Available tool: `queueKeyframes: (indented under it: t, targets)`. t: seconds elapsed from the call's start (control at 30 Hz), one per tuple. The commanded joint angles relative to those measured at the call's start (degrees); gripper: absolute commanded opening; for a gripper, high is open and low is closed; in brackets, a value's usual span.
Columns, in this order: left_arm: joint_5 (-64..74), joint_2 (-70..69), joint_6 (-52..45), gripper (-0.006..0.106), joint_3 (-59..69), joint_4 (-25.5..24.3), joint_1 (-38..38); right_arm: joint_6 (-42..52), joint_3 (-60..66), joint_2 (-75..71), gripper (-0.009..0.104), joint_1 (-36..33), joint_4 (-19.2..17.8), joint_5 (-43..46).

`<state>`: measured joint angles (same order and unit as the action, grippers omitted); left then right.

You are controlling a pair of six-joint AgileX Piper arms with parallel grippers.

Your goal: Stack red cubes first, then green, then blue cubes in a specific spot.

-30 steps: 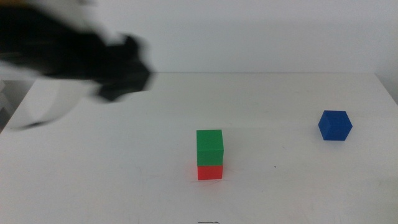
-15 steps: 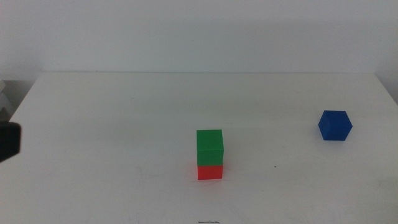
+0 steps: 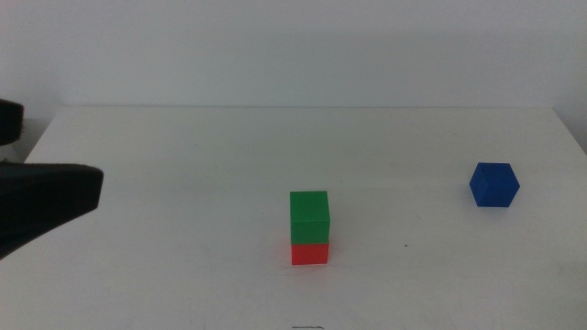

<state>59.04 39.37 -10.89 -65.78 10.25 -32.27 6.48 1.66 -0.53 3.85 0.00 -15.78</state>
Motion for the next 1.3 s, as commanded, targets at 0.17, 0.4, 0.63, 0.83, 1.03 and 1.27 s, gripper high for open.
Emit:
queueKeyframes:
  t: [0.17,0.4,0.63,0.83,1.03,1.27]
  targets:
    - [-5.29,1.27,0.06,0.094,-1.33,1.4,0.02,0.71,-1.02,-1.3,0.082,0.25,-0.31,4.33]
    - [-5.29,1.27,0.06,0.094,-1.33,1.4,0.02,0.71,-1.02,-1.3,0.082,0.25,-0.31,4.33]
    - [-5.29,1.27,0.06,0.094,-1.33,1.4,0.02,0.71,-1.02,-1.3,0.082,0.25,4.06,16.61]
    - [-5.29,1.27,0.06,0.094,-1.33,1.4,0.02,0.71,-1.02,-1.3,0.082,0.25,3.96,17.45]
    - [-5.24,1.26,0.06,0.094,-1.33,1.4,0.02,-1.47,-3.06,0.53,0.082,0.25,6.64,19.37]
    - [-5.24,1.26,0.06,0.094,-1.33,1.4,0.02,-1.42,-24.05,22.71,0.082,0.25,8.23,0.01]
